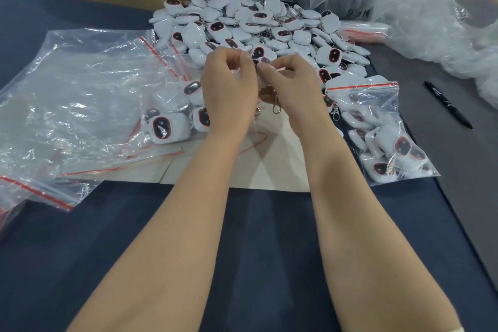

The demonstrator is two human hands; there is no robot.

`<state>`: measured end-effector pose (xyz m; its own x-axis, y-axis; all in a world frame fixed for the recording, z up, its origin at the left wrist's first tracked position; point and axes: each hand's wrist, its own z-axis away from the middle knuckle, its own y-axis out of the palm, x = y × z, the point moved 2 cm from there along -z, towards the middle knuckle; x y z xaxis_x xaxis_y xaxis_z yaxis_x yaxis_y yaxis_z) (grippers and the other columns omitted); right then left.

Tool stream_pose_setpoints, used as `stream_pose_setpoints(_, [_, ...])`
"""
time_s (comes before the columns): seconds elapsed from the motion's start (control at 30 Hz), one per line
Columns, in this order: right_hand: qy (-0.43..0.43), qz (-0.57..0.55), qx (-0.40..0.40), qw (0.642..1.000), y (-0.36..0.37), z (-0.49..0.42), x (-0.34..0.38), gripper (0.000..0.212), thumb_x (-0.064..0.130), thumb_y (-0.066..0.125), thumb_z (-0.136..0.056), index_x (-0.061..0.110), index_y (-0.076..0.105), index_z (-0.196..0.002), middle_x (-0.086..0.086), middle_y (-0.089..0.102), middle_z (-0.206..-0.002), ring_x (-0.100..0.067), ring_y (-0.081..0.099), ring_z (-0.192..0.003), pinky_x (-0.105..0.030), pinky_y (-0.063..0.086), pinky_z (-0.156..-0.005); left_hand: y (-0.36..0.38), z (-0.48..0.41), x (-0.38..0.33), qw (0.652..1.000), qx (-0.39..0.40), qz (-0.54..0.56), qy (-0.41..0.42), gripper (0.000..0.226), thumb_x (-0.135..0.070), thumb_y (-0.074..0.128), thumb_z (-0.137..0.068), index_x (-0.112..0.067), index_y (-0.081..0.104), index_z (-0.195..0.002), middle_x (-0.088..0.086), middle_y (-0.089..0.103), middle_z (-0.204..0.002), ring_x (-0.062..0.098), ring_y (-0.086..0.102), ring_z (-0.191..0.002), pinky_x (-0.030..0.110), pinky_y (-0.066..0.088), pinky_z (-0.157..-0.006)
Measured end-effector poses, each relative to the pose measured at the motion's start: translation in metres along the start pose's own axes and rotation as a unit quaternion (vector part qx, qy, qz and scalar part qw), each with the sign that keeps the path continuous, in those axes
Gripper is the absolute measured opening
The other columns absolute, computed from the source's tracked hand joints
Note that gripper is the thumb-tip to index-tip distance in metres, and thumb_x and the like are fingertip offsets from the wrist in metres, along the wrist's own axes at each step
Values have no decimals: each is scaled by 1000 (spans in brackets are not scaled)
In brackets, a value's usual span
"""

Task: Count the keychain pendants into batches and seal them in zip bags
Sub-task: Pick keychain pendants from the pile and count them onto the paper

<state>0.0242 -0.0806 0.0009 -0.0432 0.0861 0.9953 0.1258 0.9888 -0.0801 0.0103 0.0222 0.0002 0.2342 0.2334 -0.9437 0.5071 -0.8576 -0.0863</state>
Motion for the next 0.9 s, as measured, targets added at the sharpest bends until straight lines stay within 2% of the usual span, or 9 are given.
stream_pose_setpoints(0.1, [16, 54, 15, 998, 5, 4, -1, 19, 12, 66, -87, 7, 48, -94, -3, 57, -58, -3, 46, -34, -14, 37, -39, 1, 4, -3, 998, -3, -32, 59, 8, -12, 52, -92, -13, 55, -85, 3, 62, -95, 11, 54, -90, 7, 35, -75])
stream_pose_setpoints(0.17, [11, 57, 14, 998, 7, 6, -1, 17, 8, 65, -88, 6, 48, -92, -3, 54, -58, -3, 42, -32, -13, 34, -37, 2, 7, -5, 994, 3, -50, 95, 7, -11, 52, -91, -10, 56, -84, 5, 62, -97, 14, 54, -90, 12, 36, -73])
stream_pose_setpoints(0.3, [-25, 76, 76, 994, 9, 7, 2, 17, 1, 58, -88, 10, 59, -74, -2, 59, -60, -8, 50, -45, -17, 42, -46, 1, 8, -8, 989, -1, -60, 133, 10, -11, 52, -89, -5, 58, -84, 6, 61, -94, 19, 56, -90, 24, 40, -76])
stream_pose_setpoints(0.4, [-21, 59, 127, 990, 12, 9, 3, 18, -3, 52, -89, 5, 67, -83, -1, 61, -65, -12, 53, -57, -19, 43, -51, 0, 8, -9, 988, -4, -65, 138, 11, -11, 51, -89, -4, 58, -84, 5, 61, -93, 20, 56, -90, 25, 40, -78])
stream_pose_setpoints(0.47, [-1, 32, 140, 990, 12, 10, 3, 19, -5, 48, -89, 2, 66, -89, -1, 61, -66, -13, 52, -57, -19, 42, -49, 0, 8, -9, 987, -5, -67, 144, 11, -10, 51, -89, -3, 59, -84, 6, 61, -93, 21, 56, -90, 25, 40, -80])
stream_pose_setpoints(0.6, [16, -20, 191, 981, 15, 12, 0, 35, -15, 40, -87, 9, 59, -72, 7, 60, -54, -8, 52, -52, -18, 43, -50, -1, 9, -11, 988, -7, -56, 143, 12, -10, 51, -91, -2, 59, -86, 3, 59, -93, 20, 56, -92, 26, 42, -81])
stream_pose_setpoints(0.77, [38, -83, 283, 955, 19, 19, 0, 41, -19, 32, -89, 12, 59, -83, 8, 67, -62, -3, 62, -58, -15, 48, -53, -3, 8, -11, 989, -18, -46, 139, 13, -11, 51, -91, -2, 60, -88, 0, 59, -95, 17, 56, -91, 24, 45, -78])
stream_pose_setpoints(0.83, [10, -50, 250, 967, 18, 18, 2, 40, -16, 37, -89, 16, 59, -80, 6, 68, -69, -5, 62, -62, -17, 48, -55, -2, 7, -8, 993, -17, -34, 115, 13, -12, 52, -92, -2, 60, -88, 2, 60, -95, 16, 56, -90, 18, 44, -76])
stream_pose_setpoints(0.9, [-54, 76, 144, 985, 16, 12, 4, 35, -10, 42, -88, 18, 61, -77, 1, 68, -76, -8, 61, -63, -20, 48, -58, -1, 4, -4, 996, -16, -22, 84, 10, -12, 52, -93, -6, 59, -87, 3, 60, -92, 13, 54, -86, 6, 38, -73])
